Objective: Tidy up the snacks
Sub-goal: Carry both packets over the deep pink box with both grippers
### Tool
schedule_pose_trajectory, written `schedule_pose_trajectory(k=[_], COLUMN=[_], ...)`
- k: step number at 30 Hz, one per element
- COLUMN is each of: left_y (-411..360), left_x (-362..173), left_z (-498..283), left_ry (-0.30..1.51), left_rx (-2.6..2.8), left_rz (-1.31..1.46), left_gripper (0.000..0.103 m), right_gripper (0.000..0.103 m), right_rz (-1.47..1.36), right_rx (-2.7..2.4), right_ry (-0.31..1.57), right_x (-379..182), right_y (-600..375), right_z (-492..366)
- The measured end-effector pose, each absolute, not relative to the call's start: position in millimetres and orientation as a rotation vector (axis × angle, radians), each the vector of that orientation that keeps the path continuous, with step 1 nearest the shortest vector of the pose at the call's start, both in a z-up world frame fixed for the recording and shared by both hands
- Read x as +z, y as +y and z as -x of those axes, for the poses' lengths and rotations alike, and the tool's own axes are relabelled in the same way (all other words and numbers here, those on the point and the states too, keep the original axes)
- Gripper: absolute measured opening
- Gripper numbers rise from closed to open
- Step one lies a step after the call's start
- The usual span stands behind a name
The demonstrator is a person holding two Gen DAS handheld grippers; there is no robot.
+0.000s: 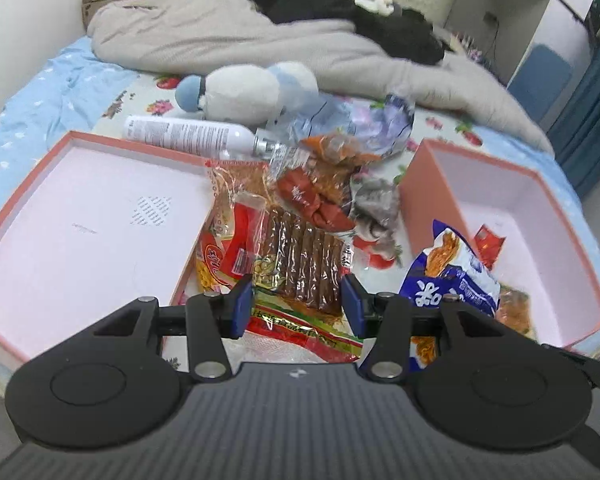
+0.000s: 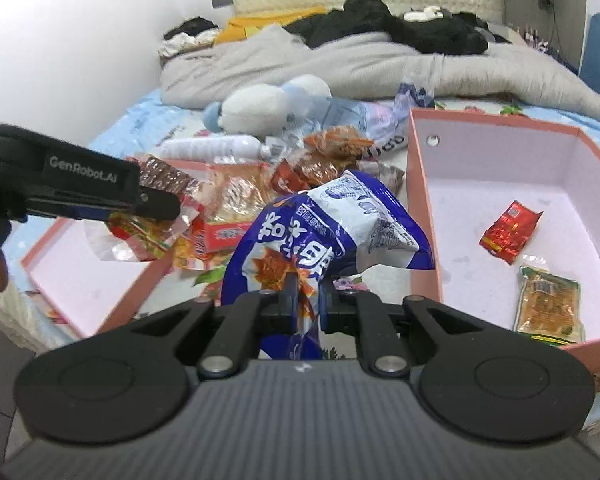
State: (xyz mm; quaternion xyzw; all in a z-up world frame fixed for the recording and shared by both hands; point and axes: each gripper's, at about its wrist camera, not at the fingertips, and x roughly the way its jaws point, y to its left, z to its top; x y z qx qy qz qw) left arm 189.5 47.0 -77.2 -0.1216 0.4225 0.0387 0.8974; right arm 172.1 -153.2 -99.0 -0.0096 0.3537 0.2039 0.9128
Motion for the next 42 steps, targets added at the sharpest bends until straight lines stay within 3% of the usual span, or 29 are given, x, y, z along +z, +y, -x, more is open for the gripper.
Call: schedule_pose_trajectory(k=[21,42], left_y=[-7.3,-87.4], left_x=[-24.8,-36.7], left_z=[-127.3,-151.9], left_ry=[0.753,0.778], left_rx=[-0.025,-0.233], left_rz=[0.279,0.298], left_gripper=[0.052,0.052], right_gripper=[0.013,0.013], right_rz=[0.001,-0.036], right_rx=[0.292,0.088], right_ry=[0.623,0.628], right_x=[-49.2,-40.6], right_y=[-211.0,-290.1], right_z=[-117.1,-101.6])
